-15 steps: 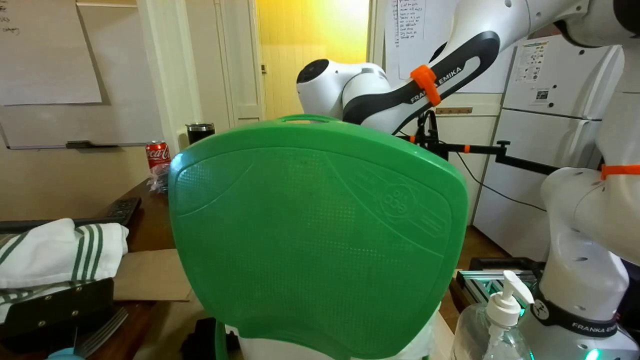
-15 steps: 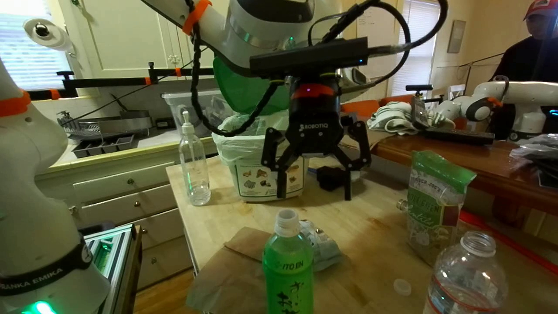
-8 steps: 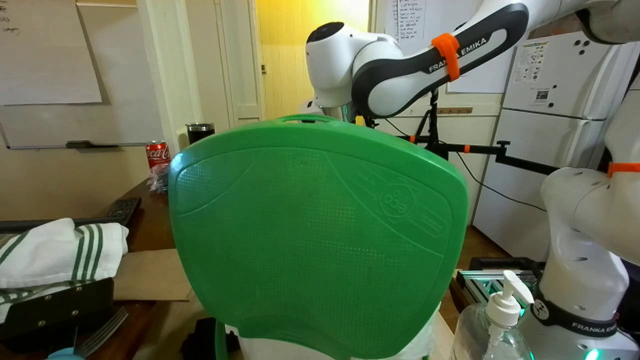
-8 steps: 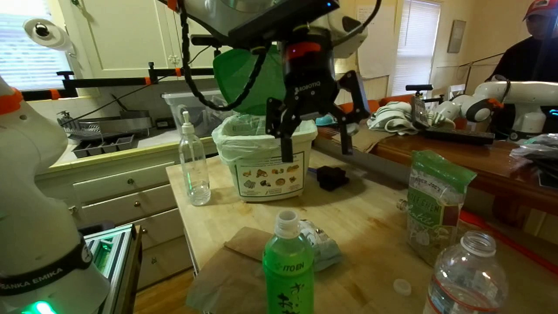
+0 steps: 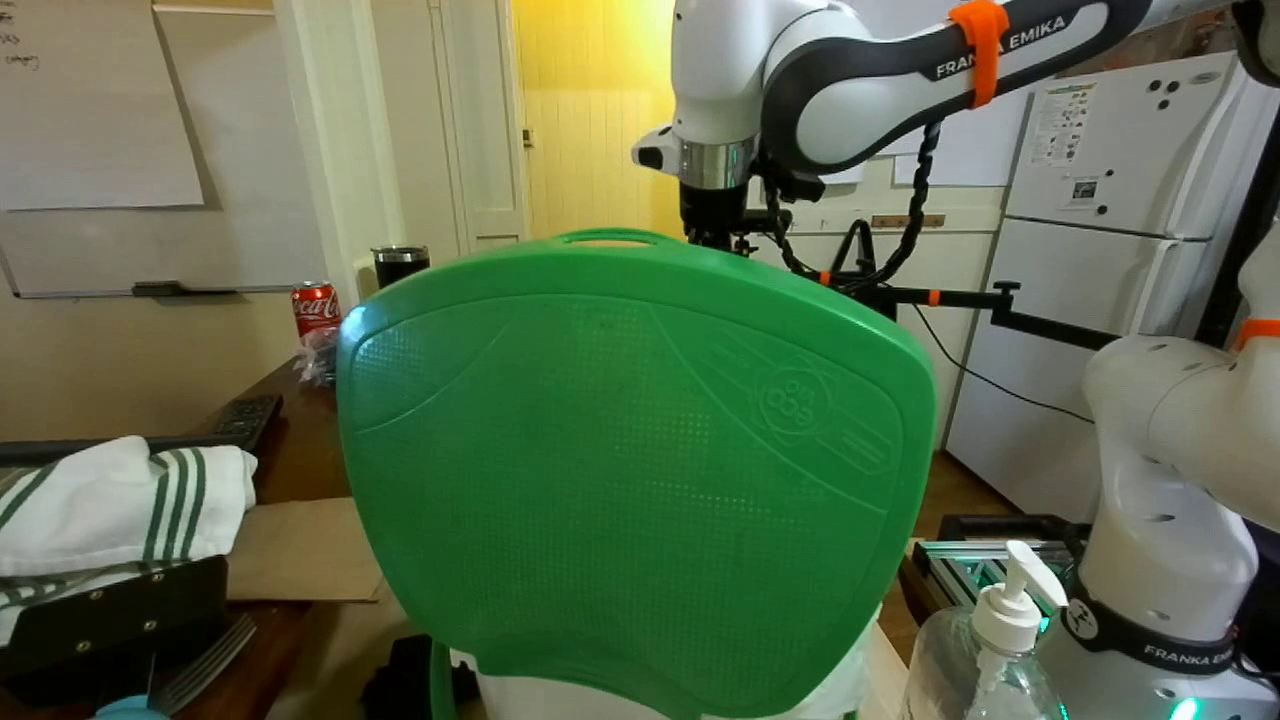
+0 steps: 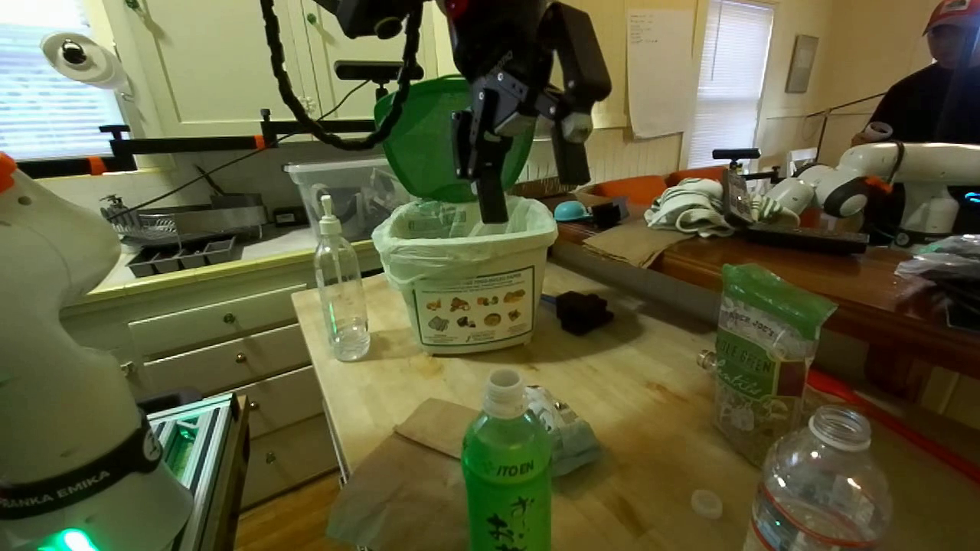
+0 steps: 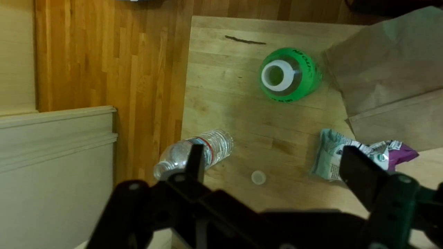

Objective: Take a bottle out of the bin

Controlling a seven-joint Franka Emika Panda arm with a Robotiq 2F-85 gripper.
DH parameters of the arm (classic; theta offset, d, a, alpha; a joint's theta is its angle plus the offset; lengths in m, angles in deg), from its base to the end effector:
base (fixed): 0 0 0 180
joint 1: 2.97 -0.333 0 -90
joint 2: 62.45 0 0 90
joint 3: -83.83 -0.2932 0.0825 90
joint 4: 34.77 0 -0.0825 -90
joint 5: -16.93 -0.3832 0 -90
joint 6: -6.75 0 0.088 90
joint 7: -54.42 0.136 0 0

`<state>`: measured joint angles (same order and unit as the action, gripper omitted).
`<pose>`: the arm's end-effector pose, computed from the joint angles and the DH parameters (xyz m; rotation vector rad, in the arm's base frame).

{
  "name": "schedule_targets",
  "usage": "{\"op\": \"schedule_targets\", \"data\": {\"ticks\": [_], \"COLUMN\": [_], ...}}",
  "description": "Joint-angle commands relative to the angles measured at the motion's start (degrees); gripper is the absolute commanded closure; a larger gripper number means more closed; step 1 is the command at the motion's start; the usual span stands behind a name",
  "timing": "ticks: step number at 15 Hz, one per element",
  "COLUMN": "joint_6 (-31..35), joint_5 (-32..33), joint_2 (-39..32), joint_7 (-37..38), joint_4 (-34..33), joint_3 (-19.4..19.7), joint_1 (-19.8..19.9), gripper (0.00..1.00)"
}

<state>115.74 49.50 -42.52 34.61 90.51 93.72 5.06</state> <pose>0.4301 -0.2007 0.4942 2.6452 0.2834 -0.1296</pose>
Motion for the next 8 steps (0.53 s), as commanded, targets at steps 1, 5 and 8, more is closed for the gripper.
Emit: {"op": "schedule_targets", "data": {"ticks": [1, 5, 8], "joint_6": [-0.1, -1.6, -1.2], "joint_5": [-1.2, -2.8, -1.7], "joint_2": [5.5, 8.6, 7.5], "joint_7": [7.9, 17.3, 17.8], "joint_4": [3.6, 5.3, 4.0], "joint_3": [-0.2, -0.9, -0.8], "joint_1": [1.4, 2.8, 3.0], "gripper": [0.0, 0.0, 0.0]}}
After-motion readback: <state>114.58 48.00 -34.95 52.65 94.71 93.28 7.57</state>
